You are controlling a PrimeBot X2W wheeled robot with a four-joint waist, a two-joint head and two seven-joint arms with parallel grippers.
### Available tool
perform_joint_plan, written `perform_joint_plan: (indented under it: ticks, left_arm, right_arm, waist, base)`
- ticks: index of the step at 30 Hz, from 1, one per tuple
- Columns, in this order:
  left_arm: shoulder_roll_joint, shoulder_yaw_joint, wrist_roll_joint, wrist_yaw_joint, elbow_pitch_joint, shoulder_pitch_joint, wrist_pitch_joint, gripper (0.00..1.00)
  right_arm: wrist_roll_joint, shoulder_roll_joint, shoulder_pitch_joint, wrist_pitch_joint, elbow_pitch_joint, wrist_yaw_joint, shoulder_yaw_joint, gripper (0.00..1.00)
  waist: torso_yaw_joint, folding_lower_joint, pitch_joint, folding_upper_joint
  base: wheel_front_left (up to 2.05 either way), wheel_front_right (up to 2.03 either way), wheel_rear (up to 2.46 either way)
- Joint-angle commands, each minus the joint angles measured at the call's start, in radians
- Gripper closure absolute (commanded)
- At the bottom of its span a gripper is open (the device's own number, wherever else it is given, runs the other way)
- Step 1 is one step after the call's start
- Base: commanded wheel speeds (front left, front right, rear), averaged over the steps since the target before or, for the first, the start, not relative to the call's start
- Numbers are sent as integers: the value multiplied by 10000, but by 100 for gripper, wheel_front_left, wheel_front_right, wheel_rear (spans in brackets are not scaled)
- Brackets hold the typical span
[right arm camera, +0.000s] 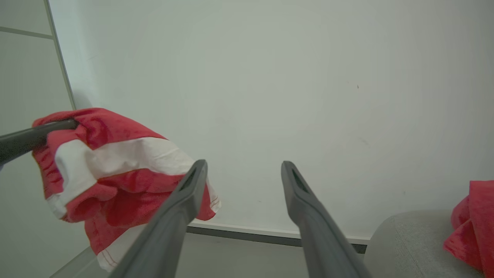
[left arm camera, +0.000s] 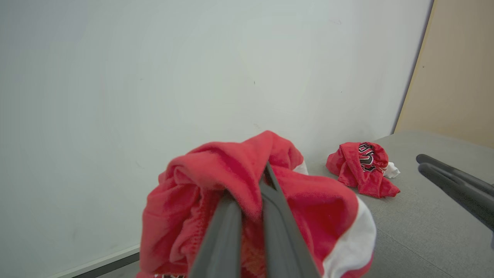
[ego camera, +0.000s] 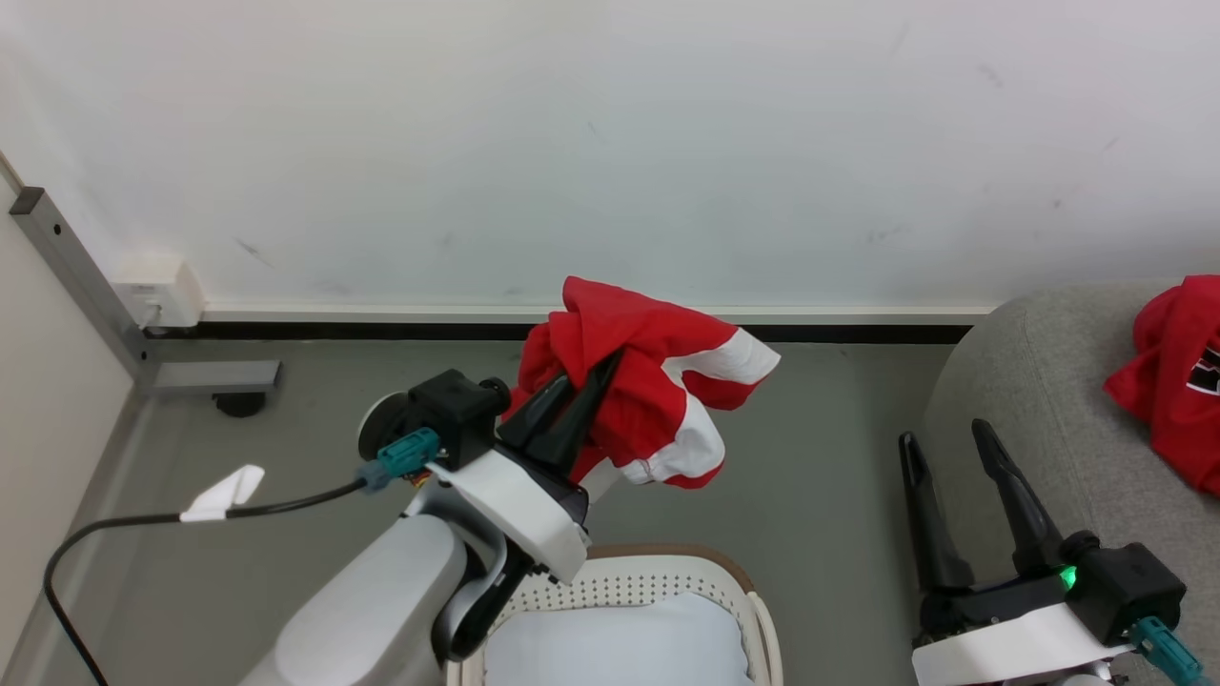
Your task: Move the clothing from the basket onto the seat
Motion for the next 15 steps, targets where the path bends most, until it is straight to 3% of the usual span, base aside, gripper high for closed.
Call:
perform_joint_plan:
  ticks: [1,5,11,15]
  left_arm:
    - [97,38,60,49,-135,151,28,100]
    - [132,14,18,97,-319,190,73,100]
    - [102,-102,0,100,-476,286,57,100]
    - [-33,-256,-11,47,-473,348,59,100]
  right_arm:
    - [-92,-26,54,6,52,-22,90,0]
    - [-419,-26,-94,7,106,-22,350,0]
    - [-2196,-312,-526,8,538,-22,1047,0]
    - [-2601,-332,-1041,7,1180,-22,1312,0]
  waist:
    - [-3,2,19,0]
    - [26,2,88,0]
    - [173,2,192,0]
    - [384,2,168,0]
  base:
    - [0,0,0]
    - [0,0,0]
    - [0,0,0]
    - [0,0,0]
